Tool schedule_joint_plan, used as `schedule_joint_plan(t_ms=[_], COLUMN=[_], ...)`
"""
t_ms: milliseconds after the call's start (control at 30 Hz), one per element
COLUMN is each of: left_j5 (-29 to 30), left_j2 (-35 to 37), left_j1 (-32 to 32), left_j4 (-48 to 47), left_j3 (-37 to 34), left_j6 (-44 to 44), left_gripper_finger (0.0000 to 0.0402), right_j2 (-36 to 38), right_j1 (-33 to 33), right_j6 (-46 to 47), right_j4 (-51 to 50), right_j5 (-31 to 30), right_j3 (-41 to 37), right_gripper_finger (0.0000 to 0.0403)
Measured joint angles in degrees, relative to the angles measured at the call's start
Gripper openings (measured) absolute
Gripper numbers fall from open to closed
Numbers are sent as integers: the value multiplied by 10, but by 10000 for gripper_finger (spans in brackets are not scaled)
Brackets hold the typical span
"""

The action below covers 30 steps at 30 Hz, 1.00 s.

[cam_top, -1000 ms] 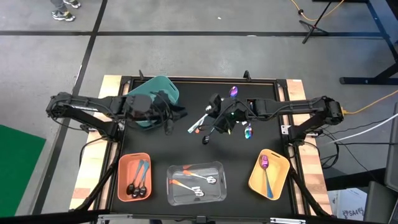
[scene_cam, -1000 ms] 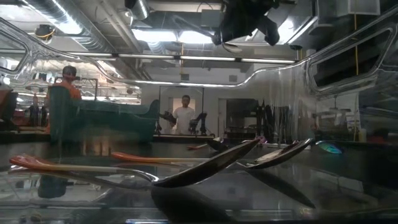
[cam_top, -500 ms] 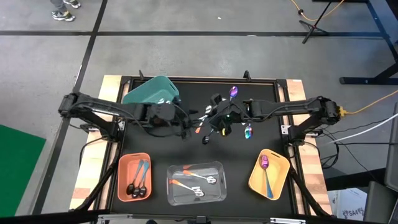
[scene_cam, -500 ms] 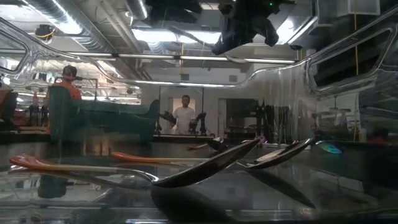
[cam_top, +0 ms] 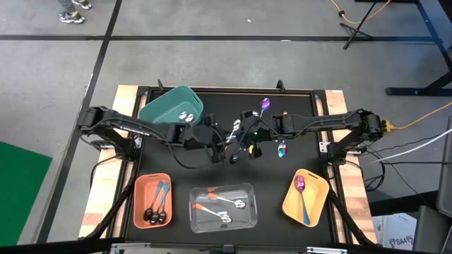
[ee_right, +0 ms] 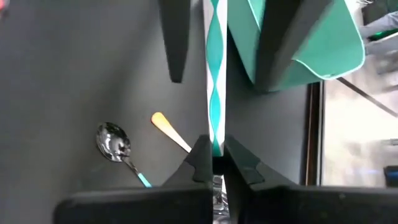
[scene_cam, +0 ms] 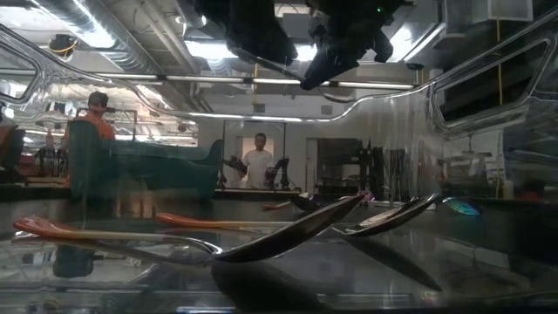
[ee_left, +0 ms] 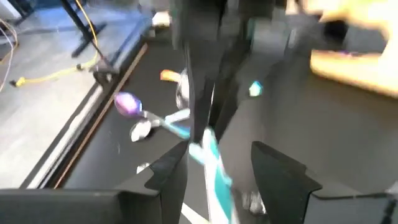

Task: Sort silverware by color (type)
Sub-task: Put the white-green spoon into the blue bin

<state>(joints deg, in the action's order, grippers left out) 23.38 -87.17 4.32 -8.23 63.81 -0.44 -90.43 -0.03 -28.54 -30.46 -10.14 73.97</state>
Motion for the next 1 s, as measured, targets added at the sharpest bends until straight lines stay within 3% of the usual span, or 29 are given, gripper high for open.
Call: schedule_joint_plan(t_ms=[633,1000], left_j5=[1,-9], left_j2=[-9,-9], left_j1=[0,1], left_j4=[-51,-51], left_j3=[-1,-1], left_j6=[1,2], left_gripper_finger=[169,134], right_j2=[0,0], right_j1=[0,0], right_j6=[2,-1], right_j4=[3,14], right_j5=[23,22], right_j3=[0,0], right_gripper_finger=[3,3])
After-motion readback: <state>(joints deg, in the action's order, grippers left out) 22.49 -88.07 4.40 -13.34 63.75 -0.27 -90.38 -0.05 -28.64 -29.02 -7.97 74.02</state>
